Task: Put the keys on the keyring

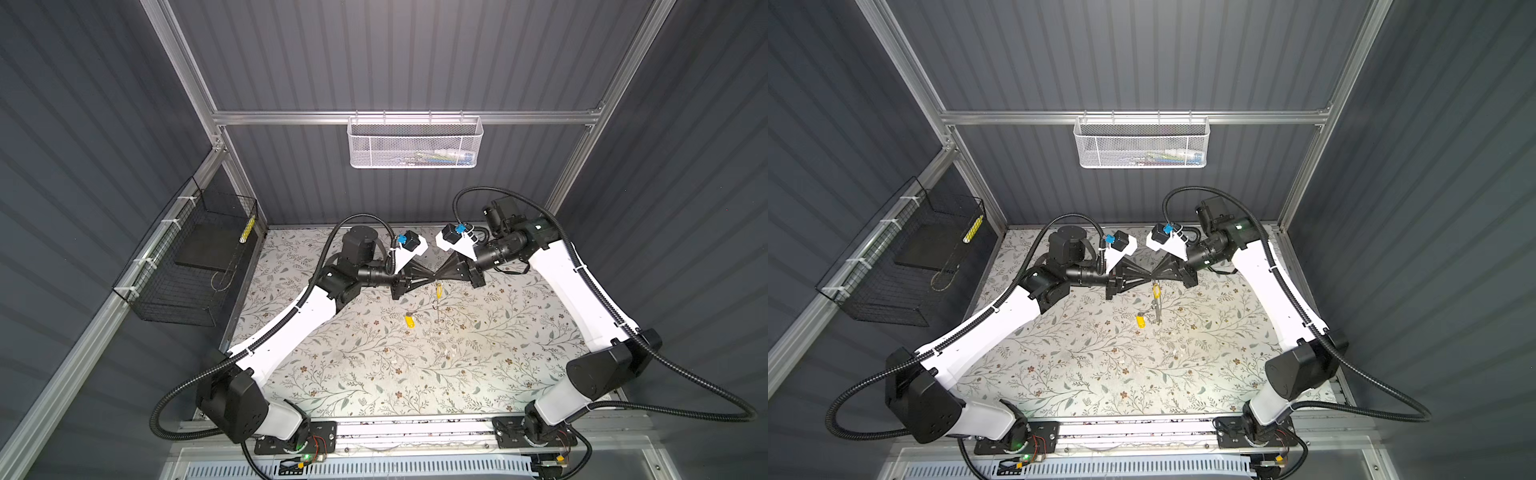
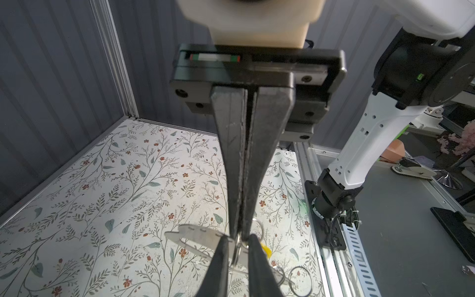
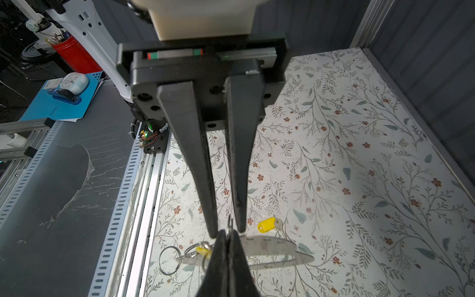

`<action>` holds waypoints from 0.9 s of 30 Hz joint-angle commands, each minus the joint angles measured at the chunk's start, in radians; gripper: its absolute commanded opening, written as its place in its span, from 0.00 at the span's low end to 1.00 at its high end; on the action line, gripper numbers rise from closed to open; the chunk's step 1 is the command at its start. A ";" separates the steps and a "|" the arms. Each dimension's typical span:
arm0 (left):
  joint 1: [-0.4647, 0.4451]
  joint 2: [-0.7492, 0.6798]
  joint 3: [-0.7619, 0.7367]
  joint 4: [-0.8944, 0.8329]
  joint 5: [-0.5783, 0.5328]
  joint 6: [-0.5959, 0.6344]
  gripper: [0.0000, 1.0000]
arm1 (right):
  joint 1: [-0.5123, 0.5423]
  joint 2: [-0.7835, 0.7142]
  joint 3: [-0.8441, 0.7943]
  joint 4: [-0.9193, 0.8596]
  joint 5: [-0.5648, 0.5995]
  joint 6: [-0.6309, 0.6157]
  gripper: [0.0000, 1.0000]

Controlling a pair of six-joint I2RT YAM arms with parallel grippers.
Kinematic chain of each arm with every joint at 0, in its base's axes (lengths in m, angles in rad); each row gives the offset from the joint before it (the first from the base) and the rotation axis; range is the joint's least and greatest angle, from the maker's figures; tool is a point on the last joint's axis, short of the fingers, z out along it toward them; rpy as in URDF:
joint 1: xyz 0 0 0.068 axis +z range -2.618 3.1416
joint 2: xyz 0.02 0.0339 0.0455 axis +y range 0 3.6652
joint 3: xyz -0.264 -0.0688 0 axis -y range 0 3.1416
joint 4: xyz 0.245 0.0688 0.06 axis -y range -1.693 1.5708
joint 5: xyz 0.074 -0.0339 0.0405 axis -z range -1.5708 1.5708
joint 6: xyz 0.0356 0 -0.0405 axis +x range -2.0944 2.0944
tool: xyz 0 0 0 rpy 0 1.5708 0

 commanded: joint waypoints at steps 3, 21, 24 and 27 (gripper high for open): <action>-0.001 0.020 0.030 0.005 0.037 -0.006 0.11 | 0.004 -0.010 -0.002 0.022 -0.054 0.001 0.00; -0.008 -0.068 -0.109 0.232 -0.192 -0.106 0.00 | -0.023 -0.136 -0.234 0.414 0.000 0.303 0.26; -0.013 -0.102 -0.186 0.360 -0.290 -0.155 0.00 | -0.028 -0.233 -0.401 0.658 0.056 0.468 0.35; -0.016 -0.117 -0.248 0.472 -0.315 -0.188 0.00 | -0.028 -0.303 -0.529 0.859 0.080 0.602 0.39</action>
